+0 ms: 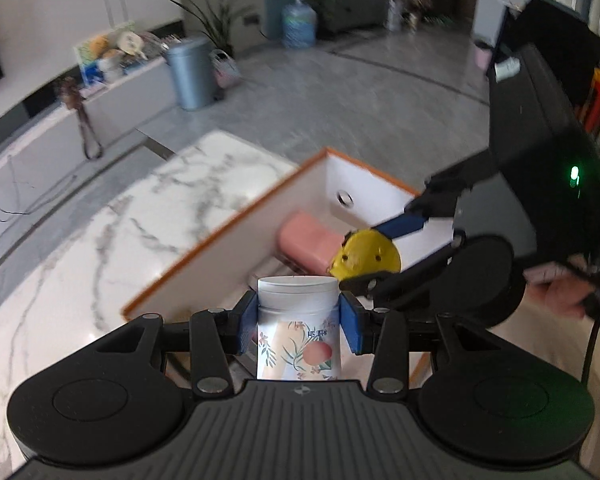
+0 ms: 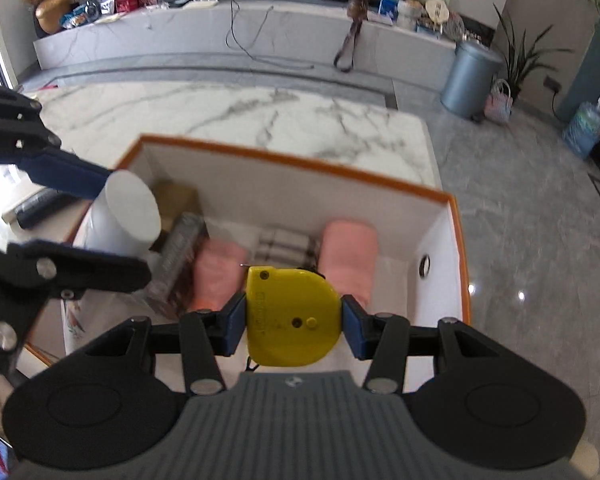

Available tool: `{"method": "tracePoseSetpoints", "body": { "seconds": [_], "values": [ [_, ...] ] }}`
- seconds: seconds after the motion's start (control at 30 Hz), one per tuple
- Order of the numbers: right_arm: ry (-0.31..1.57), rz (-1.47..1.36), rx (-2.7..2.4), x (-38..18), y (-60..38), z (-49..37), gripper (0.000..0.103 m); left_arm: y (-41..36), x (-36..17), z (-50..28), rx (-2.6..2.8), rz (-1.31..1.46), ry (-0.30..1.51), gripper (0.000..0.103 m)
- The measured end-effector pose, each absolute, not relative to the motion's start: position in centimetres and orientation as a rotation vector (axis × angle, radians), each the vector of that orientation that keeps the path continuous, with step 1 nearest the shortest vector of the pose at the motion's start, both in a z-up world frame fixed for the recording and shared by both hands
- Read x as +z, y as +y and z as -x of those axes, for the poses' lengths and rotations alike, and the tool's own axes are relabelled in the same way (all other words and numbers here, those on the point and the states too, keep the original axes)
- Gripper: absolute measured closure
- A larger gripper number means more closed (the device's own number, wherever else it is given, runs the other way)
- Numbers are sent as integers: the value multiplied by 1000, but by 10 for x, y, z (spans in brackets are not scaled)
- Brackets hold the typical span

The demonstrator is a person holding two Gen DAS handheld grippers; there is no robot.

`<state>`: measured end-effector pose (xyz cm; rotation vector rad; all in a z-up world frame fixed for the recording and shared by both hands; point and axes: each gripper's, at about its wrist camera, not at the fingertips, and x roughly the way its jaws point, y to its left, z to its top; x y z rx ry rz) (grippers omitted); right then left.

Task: Organize rigid objects
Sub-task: 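Carry the tape measure over the orange box with right gripper while left carries the jar there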

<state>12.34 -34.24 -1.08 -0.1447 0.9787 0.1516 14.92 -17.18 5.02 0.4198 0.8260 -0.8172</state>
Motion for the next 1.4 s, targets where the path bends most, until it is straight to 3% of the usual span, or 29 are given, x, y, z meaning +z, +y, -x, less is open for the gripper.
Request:
{"method": "tracePoseSetpoints", "body": {
  "seconds": [0.47,0.93,1.07,1.4],
  "values": [
    [1082,83,197,-45,-355,-123,53,-188,-18,-145,-881,-646,952,53],
    [1208,16,230,-70,-345,-125,53,-186,-35,-153,-892,-540,1054,53],
    [1214,12,229,-72,-344,-126,52,-180,-36,-154,-882,-491,1077,38],
    [1229,58,177,-78,-341,-127,52,-164,-31,-154,-803,-391,1060,32]
  ]
}}
